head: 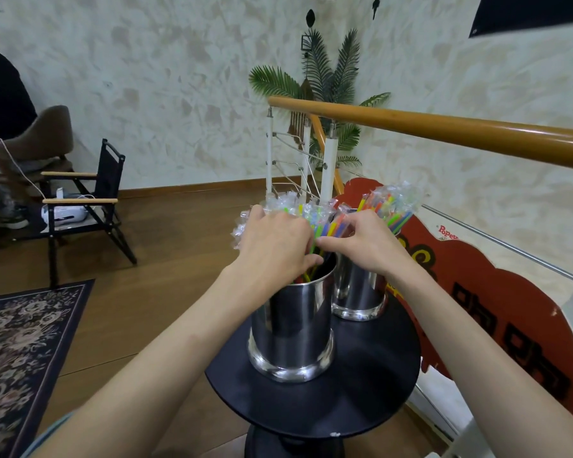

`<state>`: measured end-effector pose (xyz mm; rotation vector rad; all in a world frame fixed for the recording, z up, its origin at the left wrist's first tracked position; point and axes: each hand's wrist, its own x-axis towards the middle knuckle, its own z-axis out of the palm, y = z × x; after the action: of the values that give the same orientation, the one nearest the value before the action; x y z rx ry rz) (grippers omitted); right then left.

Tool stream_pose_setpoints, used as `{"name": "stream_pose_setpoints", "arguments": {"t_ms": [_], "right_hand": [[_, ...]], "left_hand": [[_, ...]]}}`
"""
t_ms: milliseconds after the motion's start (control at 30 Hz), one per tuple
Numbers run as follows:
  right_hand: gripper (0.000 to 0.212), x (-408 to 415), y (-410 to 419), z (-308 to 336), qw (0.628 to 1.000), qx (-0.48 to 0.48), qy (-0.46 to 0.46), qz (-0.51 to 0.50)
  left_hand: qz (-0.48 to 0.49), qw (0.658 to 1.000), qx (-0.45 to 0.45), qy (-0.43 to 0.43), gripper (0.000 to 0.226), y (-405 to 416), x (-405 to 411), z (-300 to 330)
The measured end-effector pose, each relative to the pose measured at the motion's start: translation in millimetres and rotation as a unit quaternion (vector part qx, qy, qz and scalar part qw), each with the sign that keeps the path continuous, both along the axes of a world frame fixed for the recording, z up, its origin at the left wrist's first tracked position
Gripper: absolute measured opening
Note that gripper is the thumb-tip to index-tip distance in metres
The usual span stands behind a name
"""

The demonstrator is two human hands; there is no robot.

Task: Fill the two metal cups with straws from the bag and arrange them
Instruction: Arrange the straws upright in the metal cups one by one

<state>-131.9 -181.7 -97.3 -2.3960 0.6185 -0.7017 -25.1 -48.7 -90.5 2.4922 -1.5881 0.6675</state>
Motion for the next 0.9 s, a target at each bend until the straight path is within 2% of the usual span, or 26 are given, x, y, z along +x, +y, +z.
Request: {"name": "stream_pose_setpoints", "arguments": {"t_ms": [200,433,533,700,800,900], "right_hand": [[0.028,-0.8,-1.6,0.3,0.998,0.039,0.015,0.042],[0.036,1.7,-4.6,-4.1,0.998,0.043,0.006,0.039],[0.033,-0.7,-3.6,-1.6,0.998,0.045,0.0,0.053],[0.026,-13.4,-0.5,15.9,0.992,0.065,-0.036,0.107],[0.017,-16.4,7.3,25.6,0.985,0.08,-0.063,0.137],[0.022,-15.1,12.1,27.4,0.981,0.091,-0.092,0.142]], "left_hand": [[0.018,0.999,-0.018,0.024,0.032,-6.9,2.7,-4.7],[0.017,0.999,-0.026,0.03,0.031,-8.2,2.3,-5.4],[0.003,0.998,-0.038,0.047,0.031,-6.2,3.1,-4.8],[-0.047,0.986,-0.094,0.129,0.037,1.0,9.3,0.6],[-0.077,0.976,-0.121,0.162,0.032,2.7,11.5,2.3],[-0.09,0.967,-0.134,0.199,0.032,2.7,13.2,3.9]]}}
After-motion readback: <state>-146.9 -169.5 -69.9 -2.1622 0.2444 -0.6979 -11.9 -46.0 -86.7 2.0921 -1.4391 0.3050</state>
